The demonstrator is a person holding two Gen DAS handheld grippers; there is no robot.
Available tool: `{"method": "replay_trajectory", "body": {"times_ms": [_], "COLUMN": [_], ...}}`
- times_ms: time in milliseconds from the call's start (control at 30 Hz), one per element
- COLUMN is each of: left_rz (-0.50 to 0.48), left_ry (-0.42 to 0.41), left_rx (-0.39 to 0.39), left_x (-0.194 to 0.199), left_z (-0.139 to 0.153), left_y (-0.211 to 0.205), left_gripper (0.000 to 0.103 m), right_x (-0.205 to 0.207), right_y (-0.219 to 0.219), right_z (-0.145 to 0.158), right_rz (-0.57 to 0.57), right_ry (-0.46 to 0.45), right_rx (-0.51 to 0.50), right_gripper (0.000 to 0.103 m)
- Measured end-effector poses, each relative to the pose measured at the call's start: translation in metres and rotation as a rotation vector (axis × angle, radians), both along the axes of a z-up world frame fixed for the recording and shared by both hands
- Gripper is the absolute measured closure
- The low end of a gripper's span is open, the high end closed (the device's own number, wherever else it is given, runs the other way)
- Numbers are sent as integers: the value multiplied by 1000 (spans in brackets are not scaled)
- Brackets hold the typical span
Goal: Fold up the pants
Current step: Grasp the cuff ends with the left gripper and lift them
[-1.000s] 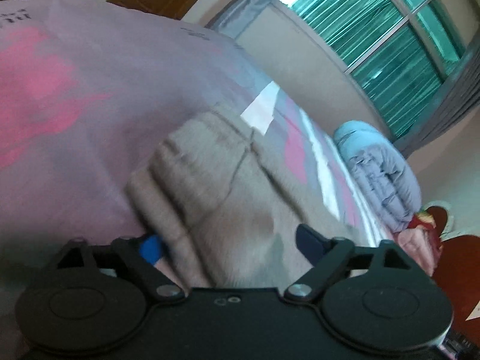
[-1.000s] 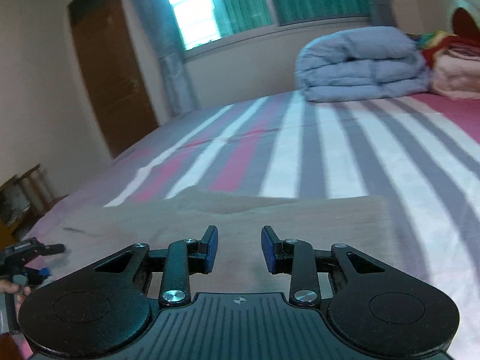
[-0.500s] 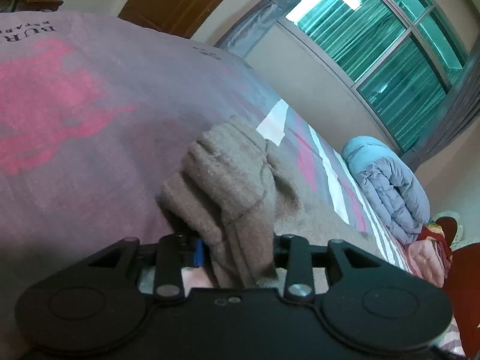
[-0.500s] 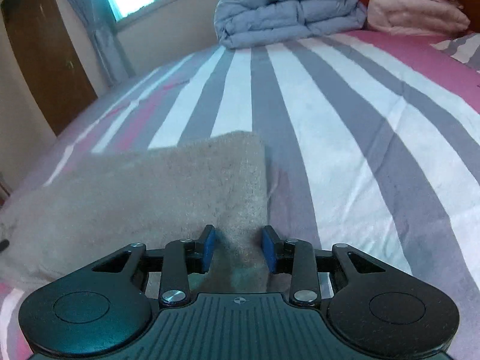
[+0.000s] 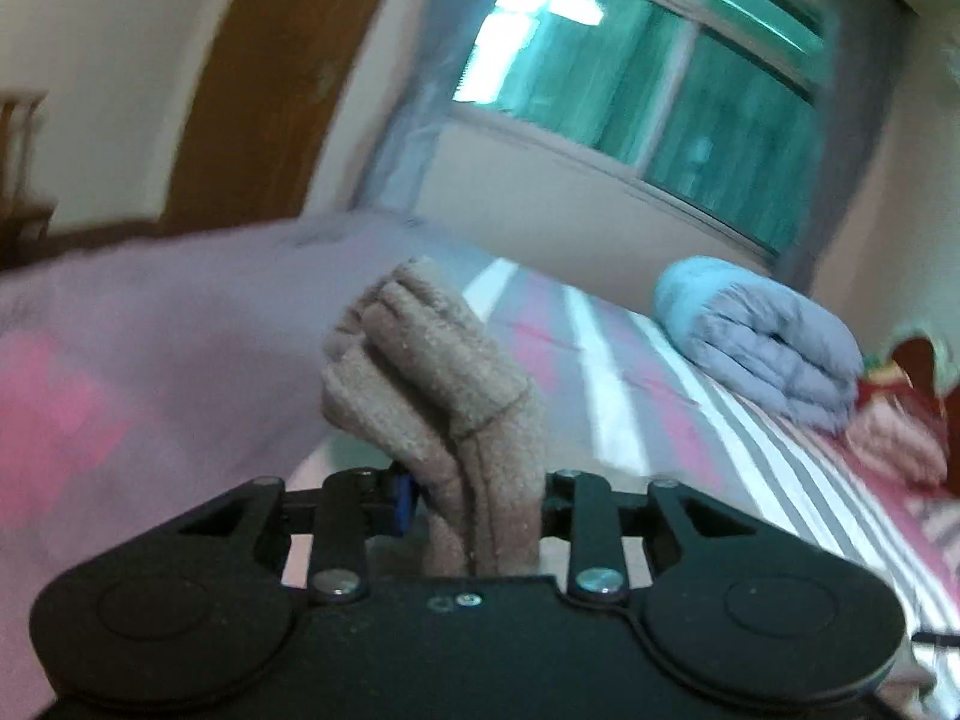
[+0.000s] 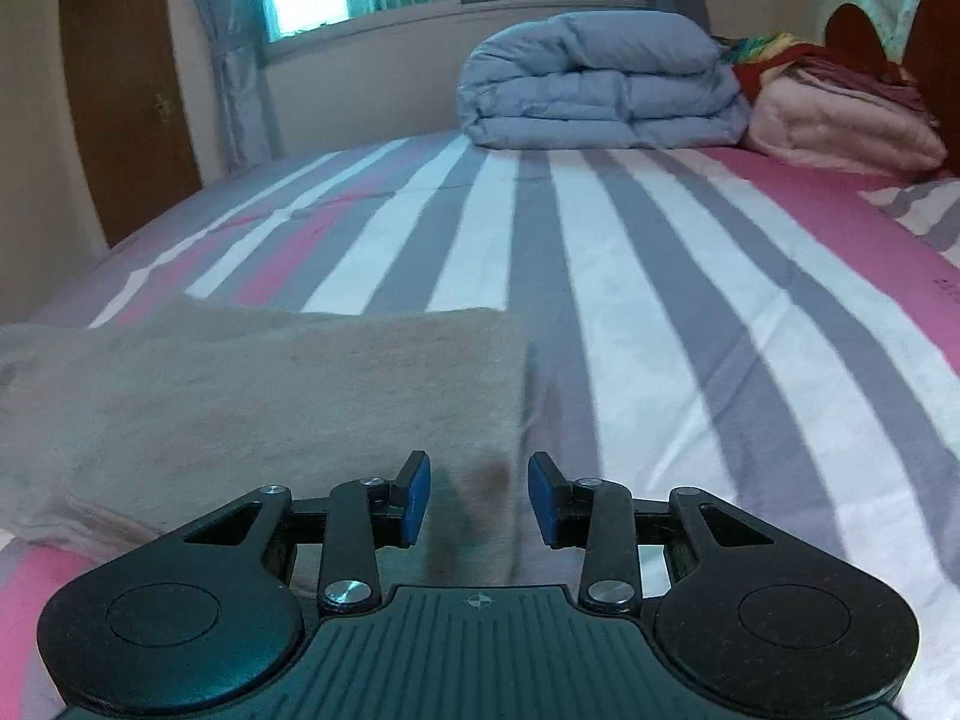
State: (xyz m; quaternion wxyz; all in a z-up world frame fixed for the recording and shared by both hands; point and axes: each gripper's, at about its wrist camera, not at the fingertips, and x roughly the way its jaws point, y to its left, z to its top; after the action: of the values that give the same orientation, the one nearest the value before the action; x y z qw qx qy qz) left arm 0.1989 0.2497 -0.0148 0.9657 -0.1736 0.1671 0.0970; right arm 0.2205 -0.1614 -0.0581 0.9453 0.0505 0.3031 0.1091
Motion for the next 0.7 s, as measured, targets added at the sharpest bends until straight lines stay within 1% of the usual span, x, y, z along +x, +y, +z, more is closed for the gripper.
{"method": "replay_trajectory", "body": {"times_ms": [133,167,200,333,433,567,633,700], "left_rz": [-85,-99,-109,-145,-204,-324,-378,-409], "left_ry": [12,16,21,19,16,75,97,108], "left_rx": [133,161,188,255,320,409,437,464], "left_x": [5,7,10,17,21,40,43,43], "left_z": [22,25,27,34,36,21,9,-3], "left_y": [-63,-79,-94,-151,-195,-263,-295,-326], "left_gripper": [81,82,82,82,82,82,82,82], "right_x": [-2,0,10,6,-4,-5,-5,-4], "right_y": [-15,-21,-27,-58,-79,-102,-111,-119], "right_z": [5,6,9,12,11,6,4,2], "right_rz": [-40,-49,-54,-101,-139,-178,-201,-219], "right_ry": [-10,-10,-5,-18,-41,-8,3,9], "right_rx": [31,41,51,105,137,202,204,202], "right_gripper": [66,66,66,66,66,66,66,66]}}
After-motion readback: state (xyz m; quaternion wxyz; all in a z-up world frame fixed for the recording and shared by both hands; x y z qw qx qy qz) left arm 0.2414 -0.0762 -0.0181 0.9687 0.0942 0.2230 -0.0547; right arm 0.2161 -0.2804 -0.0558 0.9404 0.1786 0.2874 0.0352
